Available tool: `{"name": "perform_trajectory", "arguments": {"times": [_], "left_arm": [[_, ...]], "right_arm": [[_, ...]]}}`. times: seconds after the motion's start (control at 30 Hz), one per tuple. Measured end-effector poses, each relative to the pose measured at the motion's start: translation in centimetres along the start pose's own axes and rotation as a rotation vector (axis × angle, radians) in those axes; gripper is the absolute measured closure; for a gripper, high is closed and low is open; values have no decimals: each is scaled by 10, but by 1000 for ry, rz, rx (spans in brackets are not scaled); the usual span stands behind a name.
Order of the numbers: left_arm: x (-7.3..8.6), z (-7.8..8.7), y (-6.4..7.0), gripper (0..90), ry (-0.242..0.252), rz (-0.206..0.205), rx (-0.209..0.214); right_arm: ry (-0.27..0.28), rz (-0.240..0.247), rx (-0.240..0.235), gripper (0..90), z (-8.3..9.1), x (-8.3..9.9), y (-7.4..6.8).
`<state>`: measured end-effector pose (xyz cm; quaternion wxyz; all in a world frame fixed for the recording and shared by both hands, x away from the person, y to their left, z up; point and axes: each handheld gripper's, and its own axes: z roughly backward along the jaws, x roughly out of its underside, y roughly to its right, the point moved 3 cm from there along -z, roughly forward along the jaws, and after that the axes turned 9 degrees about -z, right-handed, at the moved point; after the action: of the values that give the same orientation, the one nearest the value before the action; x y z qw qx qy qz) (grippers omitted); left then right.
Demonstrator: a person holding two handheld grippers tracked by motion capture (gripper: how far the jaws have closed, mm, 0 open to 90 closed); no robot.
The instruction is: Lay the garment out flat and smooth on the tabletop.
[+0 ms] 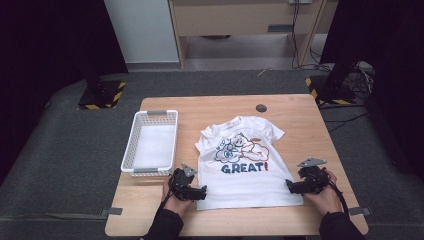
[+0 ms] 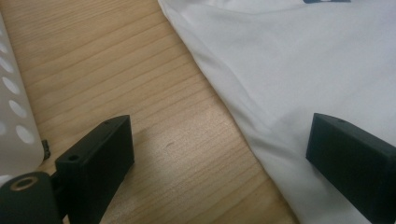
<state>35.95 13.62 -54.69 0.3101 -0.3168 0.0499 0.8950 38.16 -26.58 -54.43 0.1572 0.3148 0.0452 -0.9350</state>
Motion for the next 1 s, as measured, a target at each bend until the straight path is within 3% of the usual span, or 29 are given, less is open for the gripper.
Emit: {"name": "perform_trajectory", "arguments": {"times": [0.7,0.93,1.0], "left_arm": [[5,12,22,58,-53,-88,36],[4,14,25,61,-66,-112,49],[4,16,25,62,-67,-120,56]], "right_arm": [[-47,30,-44,70,25,30,4],[-54,28,-48,68,26,29,3],[-40,14,-73,62,27,26,2]]}}
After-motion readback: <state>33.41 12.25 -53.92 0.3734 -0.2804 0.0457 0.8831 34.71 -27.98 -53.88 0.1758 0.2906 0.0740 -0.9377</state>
